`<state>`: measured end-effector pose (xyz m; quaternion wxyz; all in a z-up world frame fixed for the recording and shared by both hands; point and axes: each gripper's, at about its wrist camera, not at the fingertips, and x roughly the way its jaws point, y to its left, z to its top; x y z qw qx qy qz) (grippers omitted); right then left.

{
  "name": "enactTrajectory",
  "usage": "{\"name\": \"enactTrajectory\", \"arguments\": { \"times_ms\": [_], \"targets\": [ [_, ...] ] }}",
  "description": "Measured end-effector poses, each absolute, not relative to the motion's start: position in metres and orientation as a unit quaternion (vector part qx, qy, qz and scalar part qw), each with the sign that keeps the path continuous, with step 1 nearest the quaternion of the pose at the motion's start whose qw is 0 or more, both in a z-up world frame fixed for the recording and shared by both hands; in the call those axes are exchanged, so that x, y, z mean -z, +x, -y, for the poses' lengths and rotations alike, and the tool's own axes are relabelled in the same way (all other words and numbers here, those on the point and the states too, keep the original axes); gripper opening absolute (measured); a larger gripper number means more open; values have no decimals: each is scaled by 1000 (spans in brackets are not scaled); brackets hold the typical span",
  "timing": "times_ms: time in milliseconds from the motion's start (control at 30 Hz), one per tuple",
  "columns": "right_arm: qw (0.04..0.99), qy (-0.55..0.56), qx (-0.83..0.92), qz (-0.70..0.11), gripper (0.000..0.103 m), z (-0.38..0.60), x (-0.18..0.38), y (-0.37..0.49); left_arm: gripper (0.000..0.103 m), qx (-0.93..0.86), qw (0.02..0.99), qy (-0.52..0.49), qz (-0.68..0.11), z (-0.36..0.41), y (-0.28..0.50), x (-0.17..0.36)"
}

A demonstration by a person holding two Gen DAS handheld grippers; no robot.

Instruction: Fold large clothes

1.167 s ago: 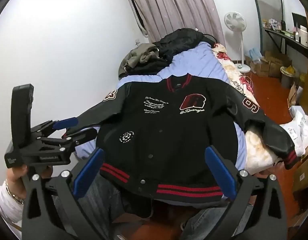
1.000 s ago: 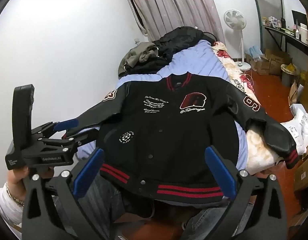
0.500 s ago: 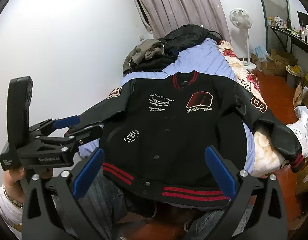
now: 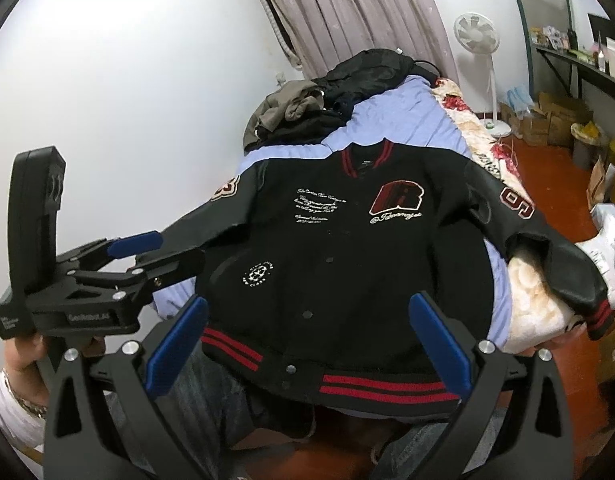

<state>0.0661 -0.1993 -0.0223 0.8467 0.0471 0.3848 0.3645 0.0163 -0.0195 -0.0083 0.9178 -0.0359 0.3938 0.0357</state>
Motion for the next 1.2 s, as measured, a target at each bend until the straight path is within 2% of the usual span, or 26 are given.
{"name": "enactTrajectory", "arguments": {
  "times_ms": [767, 1000, 1200],
  "targets": [
    [837, 82, -376, -389, 99, 211, 43, 95, 97, -38, 916, 3, -400, 23, 39, 19],
    [829, 89, -365, -413, 99, 211, 60, 104, 97, -41, 910, -11, -413, 20, 46, 33],
    [825, 85, -364, -423, 99, 213, 71, 113, 97, -24, 922, 14, -386, 26, 50, 40]
  ]
}}
